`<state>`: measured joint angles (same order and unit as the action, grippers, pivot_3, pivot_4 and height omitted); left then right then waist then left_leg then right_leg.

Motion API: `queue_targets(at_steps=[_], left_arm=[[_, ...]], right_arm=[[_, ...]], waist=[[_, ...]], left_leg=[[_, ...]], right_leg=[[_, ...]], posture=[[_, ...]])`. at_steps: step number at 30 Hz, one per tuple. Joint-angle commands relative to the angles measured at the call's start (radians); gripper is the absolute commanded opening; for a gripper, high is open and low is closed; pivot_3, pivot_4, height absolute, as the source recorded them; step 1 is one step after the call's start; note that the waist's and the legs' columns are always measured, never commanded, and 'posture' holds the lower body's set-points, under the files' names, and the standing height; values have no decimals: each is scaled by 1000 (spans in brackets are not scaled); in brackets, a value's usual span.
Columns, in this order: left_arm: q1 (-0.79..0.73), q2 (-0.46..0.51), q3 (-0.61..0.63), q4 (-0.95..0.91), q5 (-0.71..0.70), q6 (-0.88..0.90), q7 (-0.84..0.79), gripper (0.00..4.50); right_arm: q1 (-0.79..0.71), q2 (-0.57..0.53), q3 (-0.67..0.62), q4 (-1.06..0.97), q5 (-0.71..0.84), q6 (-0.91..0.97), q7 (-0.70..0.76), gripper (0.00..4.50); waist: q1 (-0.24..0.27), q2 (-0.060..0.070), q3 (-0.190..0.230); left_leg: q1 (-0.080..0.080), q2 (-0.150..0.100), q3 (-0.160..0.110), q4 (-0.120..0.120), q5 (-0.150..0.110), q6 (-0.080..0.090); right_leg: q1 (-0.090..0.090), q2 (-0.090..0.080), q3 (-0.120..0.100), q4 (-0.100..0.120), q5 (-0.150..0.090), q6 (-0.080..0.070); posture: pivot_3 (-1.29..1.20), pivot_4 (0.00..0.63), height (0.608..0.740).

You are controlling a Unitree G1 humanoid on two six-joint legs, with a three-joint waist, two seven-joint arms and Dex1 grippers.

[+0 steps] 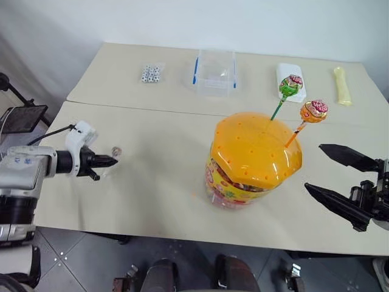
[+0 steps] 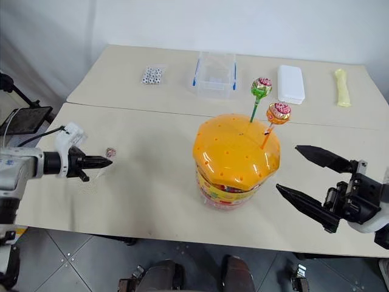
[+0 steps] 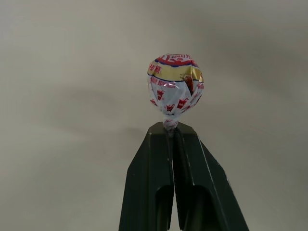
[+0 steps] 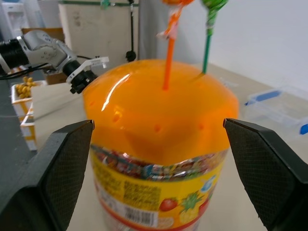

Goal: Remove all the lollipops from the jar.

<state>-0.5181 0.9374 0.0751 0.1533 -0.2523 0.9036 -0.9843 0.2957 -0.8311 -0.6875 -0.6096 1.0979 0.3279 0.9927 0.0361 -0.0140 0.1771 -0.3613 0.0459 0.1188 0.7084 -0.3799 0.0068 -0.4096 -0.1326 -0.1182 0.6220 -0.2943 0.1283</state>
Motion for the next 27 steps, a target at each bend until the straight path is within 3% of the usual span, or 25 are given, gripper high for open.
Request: queue_targets(at_steps=[1, 8, 13, 17, 21, 24, 27], left_arm=[[56, 29, 19, -58, 14, 13, 48, 255], [97, 66, 71, -51, -42, -16, 6, 2186], [188, 119, 198, 33, -165, -199, -255, 3675], [213, 112, 277, 144, -218, -288, -338, 3675], [199, 55, 362, 211, -258, -440, -345, 3675], [193, -27, 436, 145, -353, -512, -374, 4461], [176, -93, 400, -16, -439, -423, -330, 4461]], right_arm=[[-2, 1, -6, -7, -10, 7, 24, 4500], [9, 4, -32, -1, -11, 26, 57, 4500], [5, 2, -65, -43, 40, 24, 103, 4500], [-17, 19, -44, -98, 105, 21, 103, 4500], [-48, 67, -22, -123, 166, 22, -13, 4500], [-41, 94, -38, -108, 154, 18, -43, 4500], [-35, 123, -89, -52, 170, 14, -106, 4500]], waist=[[-7, 1, 0], [-12, 1, 0], [-13, 1, 0], [-12, 1, -1], [-9, 0, -1], [-9, 0, -1], [-9, -1, -2]], left_leg=[[1, 0, 1, 0, 0, 0], [6, 1, 4, -2, -1, -1], [5, 1, 7, -3, -1, -2], [6, 2, 8, -4, -1, -2], [6, 2, 8, -4, -1, -2], [6, 1, 8, -4, -1, -2], [5, 1, 7, -4, -1, -2]], right_leg=[[0, 0, 1, 0, 0, 0], [-1, 2, 5, 4, -1, -1], [-2, 2, 5, 4, -1, -1], [-3, 2, 5, 4, -1, -2], [-2, 1, 5, 3, -1, -2], [-2, 1, 5, 4, -1, -2], [-2, 1, 4, 4, -1, -2]], posture=[[0, 150, 740], [0, 150, 740], [0, 150, 740], [0, 150, 740], [0, 150, 740], [0, 150, 740], [0, 150, 740]])
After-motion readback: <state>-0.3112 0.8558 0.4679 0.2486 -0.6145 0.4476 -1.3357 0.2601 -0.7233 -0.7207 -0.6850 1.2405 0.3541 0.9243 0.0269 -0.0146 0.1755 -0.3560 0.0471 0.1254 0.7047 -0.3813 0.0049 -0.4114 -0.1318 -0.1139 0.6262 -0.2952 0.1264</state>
